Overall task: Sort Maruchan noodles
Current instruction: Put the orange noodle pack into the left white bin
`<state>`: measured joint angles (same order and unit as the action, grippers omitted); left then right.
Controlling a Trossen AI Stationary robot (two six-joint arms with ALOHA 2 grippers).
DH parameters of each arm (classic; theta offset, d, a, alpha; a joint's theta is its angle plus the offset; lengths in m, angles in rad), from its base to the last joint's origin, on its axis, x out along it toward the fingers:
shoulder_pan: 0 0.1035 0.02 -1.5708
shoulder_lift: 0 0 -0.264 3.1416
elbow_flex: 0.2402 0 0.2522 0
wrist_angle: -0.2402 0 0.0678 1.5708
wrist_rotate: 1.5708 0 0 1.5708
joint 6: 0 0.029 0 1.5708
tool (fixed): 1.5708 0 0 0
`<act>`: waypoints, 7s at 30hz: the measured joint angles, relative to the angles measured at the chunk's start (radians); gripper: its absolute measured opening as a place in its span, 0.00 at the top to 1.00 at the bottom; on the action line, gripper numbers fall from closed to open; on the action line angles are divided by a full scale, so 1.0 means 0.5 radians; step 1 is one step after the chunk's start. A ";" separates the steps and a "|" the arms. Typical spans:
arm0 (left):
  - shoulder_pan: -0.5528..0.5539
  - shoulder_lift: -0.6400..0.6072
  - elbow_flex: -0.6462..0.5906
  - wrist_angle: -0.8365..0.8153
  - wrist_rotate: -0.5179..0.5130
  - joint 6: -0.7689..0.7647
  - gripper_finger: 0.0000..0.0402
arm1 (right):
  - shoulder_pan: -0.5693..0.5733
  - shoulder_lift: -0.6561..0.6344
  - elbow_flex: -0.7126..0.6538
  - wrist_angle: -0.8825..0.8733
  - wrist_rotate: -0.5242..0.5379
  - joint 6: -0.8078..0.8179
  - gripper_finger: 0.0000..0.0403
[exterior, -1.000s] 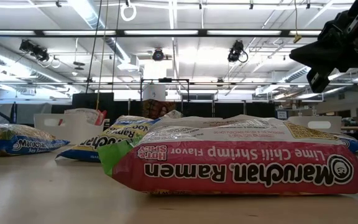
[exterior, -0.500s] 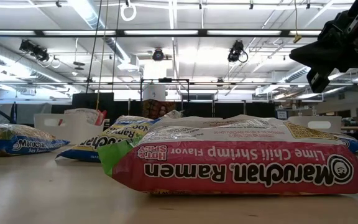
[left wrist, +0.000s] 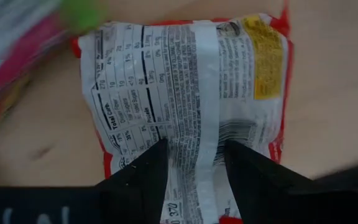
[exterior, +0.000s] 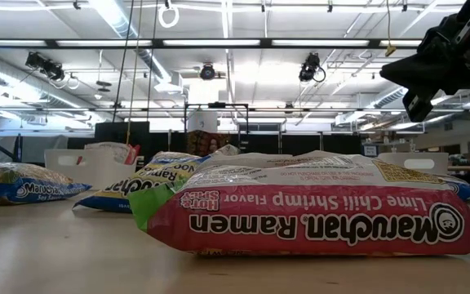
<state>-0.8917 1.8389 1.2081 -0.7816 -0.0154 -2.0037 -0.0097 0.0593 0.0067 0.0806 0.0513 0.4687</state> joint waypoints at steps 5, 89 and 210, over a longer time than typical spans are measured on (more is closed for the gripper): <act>0.085 0.018 0.051 0.269 -0.197 0.464 0.60 | 0.000 0.000 0.000 0.000 0.000 0.001 0.91; 0.650 -0.253 0.150 -0.115 -0.183 1.862 0.99 | 0.001 0.001 0.000 0.001 0.000 0.001 0.91; 2.949 -1.153 -1.297 0.908 -2.165 6.001 0.44 | 0.018 0.046 0.040 0.513 0.110 -0.281 0.91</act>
<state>0.5828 1.2626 0.5596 -0.3274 -1.0980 0.9966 -0.0008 0.0823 0.0266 0.3371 0.1062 0.3283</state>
